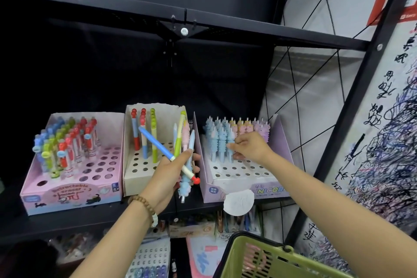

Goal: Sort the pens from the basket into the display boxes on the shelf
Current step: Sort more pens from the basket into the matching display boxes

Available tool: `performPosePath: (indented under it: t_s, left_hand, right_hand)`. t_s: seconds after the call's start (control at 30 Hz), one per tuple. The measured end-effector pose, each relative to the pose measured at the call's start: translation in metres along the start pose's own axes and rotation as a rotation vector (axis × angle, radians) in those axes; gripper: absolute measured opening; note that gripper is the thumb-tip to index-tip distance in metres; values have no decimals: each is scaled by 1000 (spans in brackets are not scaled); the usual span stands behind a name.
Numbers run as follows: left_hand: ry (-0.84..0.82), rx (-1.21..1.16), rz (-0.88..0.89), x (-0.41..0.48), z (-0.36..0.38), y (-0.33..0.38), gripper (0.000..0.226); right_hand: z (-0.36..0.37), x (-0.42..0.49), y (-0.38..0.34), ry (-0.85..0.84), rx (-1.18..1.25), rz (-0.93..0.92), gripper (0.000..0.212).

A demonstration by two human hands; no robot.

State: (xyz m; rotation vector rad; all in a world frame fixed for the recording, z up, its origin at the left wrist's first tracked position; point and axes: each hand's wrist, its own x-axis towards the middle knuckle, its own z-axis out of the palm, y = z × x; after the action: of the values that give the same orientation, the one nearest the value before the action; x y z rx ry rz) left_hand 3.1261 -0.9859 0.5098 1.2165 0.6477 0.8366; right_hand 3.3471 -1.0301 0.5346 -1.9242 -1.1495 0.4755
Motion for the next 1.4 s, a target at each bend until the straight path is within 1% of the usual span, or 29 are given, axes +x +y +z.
performPosePath:
  t_s: [0.03,0.1,0.13,0.17,0.2,0.23,0.27,0.3,0.37,0.43,0.5,0.57,0.63,0.73,0.83,0.97,1.03,1.07,1.13,1.2,1.27,1.33,1.4]
  left_hand:
    - [-2,-15,-12,-1,0,0,26]
    - [10,-50,-38,-2,-2,0,22]
    - [13,-76,-54,-3,-2,0,21]
    - [6,-102,-68,-3,-3,0,22]
    - [-8,-125,-76,-4,-3,1,23]
    - [-26,-158,-75,-5,-2,1,24]
    - [-42,-206,-67,-6,-1,2,24]
    - [-55,-257,-51,-7,1,2,26]
    - [-64,-307,8,-9,7,2,31]
    - [-53,-313,73,-10,12,1,27]
    - [-39,-354,120,-12,17,2,25]
    - [-36,-351,143,-16,21,3,21]
    - [-31,-333,131,-21,26,3,20]
    - [-11,-324,100,-25,31,5,25]
    - [-13,-292,113,-25,34,6,22]
    - [75,-324,69,-21,36,12,24]
    - [89,-335,47,-21,32,12,17]
    - [75,-312,43,-21,28,11,18]
    - [58,-256,42,-23,20,9,22]
    - [83,-240,64,-24,9,8,19]
    - [102,-222,70,-24,2,9,17]
    - [98,-237,65,-23,-3,8,18]
    - [101,-252,65,-22,-5,7,18]
  right_hand:
    - [1,-1,1,8,45,4,33]
    - [1,-8,1,22,90,8,15]
    - [0,-12,0,68,56,-15,15]
    - [0,-16,-2,137,13,-46,21]
    - [2,-24,-7,199,0,-83,23]
    - [6,-34,-13,217,34,-115,22]
    - [10,-44,-19,163,98,-136,19]
    - [15,-55,-24,51,159,-135,18]
    - [26,-76,-32,-219,255,-64,24]
    - [34,-92,-35,-402,396,36,32]
    - [37,-101,-36,-482,584,131,34]
    - [38,-105,-34,-483,700,205,35]
    - [39,-107,-31,-473,779,266,34]
    - [39,-108,-26,-419,866,304,23]
    - [38,-107,-22,-360,858,267,23]
    - [32,-104,-22,-276,925,221,24]
    - [23,-100,-24,-165,949,175,19]
    - [16,-97,-26,-87,948,139,16]
    - [1,-91,-29,74,938,74,21]
    - [-14,-82,-33,190,866,6,29]
    - [-26,-73,-35,254,706,-87,24]
    - [-32,-64,-38,270,542,-175,13]
    - [-30,-57,-41,232,476,-217,9]
